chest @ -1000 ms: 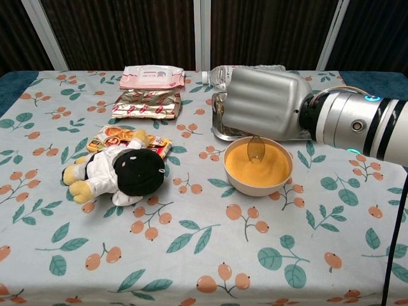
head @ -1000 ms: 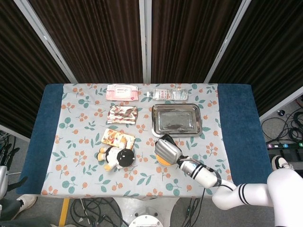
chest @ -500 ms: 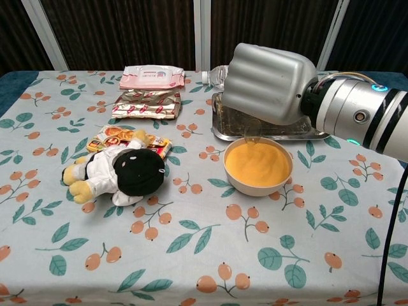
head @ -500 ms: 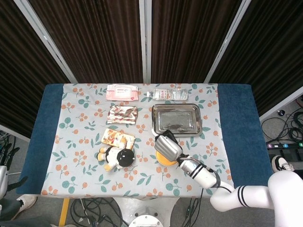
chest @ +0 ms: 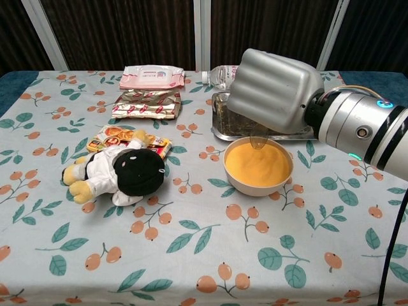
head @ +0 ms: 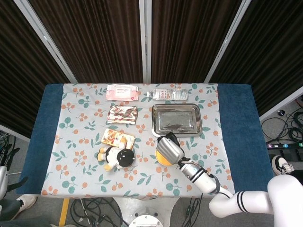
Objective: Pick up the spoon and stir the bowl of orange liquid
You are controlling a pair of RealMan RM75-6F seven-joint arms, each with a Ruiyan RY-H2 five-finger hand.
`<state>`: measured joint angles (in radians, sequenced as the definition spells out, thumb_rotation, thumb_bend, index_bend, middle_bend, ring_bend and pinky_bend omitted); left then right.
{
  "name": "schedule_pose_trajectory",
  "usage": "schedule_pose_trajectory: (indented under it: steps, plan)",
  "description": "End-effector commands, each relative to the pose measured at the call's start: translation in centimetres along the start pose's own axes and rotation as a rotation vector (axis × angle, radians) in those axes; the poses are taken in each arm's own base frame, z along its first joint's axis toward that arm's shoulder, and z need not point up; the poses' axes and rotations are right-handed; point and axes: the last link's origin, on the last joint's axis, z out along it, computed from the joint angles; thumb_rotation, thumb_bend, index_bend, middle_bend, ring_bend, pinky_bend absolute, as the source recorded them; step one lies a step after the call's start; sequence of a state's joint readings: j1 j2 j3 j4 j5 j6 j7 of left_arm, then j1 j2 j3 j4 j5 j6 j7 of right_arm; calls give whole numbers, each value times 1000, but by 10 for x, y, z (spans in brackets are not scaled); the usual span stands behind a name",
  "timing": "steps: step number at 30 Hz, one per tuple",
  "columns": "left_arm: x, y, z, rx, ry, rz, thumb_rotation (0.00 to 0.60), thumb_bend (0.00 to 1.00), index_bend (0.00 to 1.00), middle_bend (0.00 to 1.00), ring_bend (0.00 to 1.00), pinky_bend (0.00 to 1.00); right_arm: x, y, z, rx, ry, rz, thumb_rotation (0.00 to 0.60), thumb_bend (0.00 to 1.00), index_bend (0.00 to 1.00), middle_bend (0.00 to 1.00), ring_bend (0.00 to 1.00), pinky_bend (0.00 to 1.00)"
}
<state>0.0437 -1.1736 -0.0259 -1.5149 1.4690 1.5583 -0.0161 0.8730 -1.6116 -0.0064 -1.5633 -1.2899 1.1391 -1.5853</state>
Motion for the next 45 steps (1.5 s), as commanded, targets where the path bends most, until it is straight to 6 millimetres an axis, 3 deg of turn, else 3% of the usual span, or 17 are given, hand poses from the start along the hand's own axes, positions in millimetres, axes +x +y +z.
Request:
schedule_pose_trajectory:
  steps: [1, 8, 15, 23, 29, 34, 45]
  plan:
    - [-1, 0, 0, 0, -3, 1, 600, 57, 208, 142, 117, 133, 0, -7, 1, 22, -15, -16, 600, 581, 1000, 1000, 1000, 1000]
    - [-3, -2, -2, 11, -6, -3, 600, 57, 208, 142, 117, 134, 1, -16, 6, 43, -13, -60, 600, 582, 1000, 1000, 1000, 1000]
    - [-2, -4, -1, 12, -2, -2, 600, 56, 208, 142, 117, 134, 0, -2, 7, 1, 8, 20, 600, 583, 1000, 1000, 1000, 1000]
    - [-1, 1, 2, -6, -2, 4, 600, 57, 208, 142, 117, 134, -18, 29, 7, -107, -46, 331, 600, 582, 1000, 1000, 1000, 1000]
    - [1, 5, 4, -15, -2, 8, 600, 57, 208, 142, 117, 134, -39, 50, 11, -219, -195, 717, 600, 580, 1000, 1000, 1000, 1000]
    - [1, 9, 6, -21, -9, 12, 600, 57, 208, 142, 117, 134, -54, 65, 20, -264, -291, 880, 600, 572, 1000, 1000, 1000, 1000]
    - [4, 9, 4, -13, -11, 23, 600, 57, 208, 142, 117, 134, -78, 55, 67, -304, -484, 1064, 600, 522, 888, 1000, 1000, 1000]
